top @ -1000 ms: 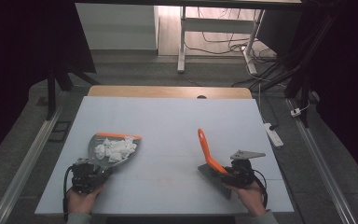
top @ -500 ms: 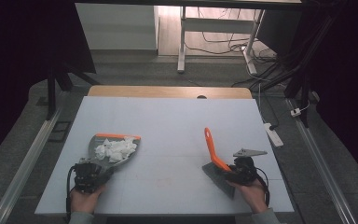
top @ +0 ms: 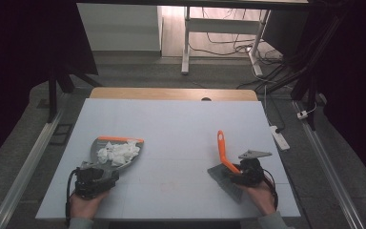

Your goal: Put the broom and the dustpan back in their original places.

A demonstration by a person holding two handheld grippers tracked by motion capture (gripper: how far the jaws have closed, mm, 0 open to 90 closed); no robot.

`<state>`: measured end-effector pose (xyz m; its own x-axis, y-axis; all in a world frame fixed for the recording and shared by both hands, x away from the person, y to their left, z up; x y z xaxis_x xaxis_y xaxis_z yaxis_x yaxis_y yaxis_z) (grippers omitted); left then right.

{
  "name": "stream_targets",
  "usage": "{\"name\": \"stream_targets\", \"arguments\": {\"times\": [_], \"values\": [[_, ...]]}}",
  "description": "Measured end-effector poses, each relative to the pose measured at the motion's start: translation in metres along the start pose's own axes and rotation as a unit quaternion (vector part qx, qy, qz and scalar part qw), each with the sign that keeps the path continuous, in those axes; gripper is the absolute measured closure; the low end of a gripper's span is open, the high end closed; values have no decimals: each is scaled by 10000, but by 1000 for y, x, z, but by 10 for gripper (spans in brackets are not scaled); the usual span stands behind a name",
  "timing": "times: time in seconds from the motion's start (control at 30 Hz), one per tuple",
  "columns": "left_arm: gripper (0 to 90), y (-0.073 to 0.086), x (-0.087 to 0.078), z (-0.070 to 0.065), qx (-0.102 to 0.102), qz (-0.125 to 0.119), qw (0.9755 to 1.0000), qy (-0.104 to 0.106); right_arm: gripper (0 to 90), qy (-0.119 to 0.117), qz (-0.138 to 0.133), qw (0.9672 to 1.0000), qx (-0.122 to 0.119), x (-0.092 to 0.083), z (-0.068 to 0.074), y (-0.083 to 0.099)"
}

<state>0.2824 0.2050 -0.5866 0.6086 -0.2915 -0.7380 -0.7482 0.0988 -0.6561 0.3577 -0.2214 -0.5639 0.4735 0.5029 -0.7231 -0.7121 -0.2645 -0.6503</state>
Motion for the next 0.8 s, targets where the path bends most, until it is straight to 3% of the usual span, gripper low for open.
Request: {"name": "stream_targets", "arguments": {"times": [0.13,0.23,0.4,0.5,0.57,0.8], "values": [[271,1,-3,2,55,-39,10000,-48,479,48,34,10000,-16,1,-3,0],[239,0,-7,4,215,-57,9996,-187,458,93,92,9999,-12,2,-5,0],[231,0,-16,3,541,-157,9983,-138,445,115,186,9997,73,4,-8,0],[233,-3,-22,4,651,-254,9975,-145,446,351,161,9993,6,4,-13,-1],[234,-4,-24,4,703,-327,9969,-120,463,304,119,9994,99,1,-13,-3],[243,-9,-31,-2,996,-445,9940,-46,464,326,-106,9994,7,-6,-11,-8]]}}
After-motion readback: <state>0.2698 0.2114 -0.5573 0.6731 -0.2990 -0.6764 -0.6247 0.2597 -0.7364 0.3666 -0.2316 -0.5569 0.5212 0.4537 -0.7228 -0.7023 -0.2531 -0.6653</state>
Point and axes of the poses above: each handheld gripper's, and its own axes: x roughly forward along the jaws, y roughly out of its underside, z roughly to its left, the point moved 8 cm from there along x, roughly forward along the jaws, and after that the axes turned 9 degrees about x, right-handed, at the moved point
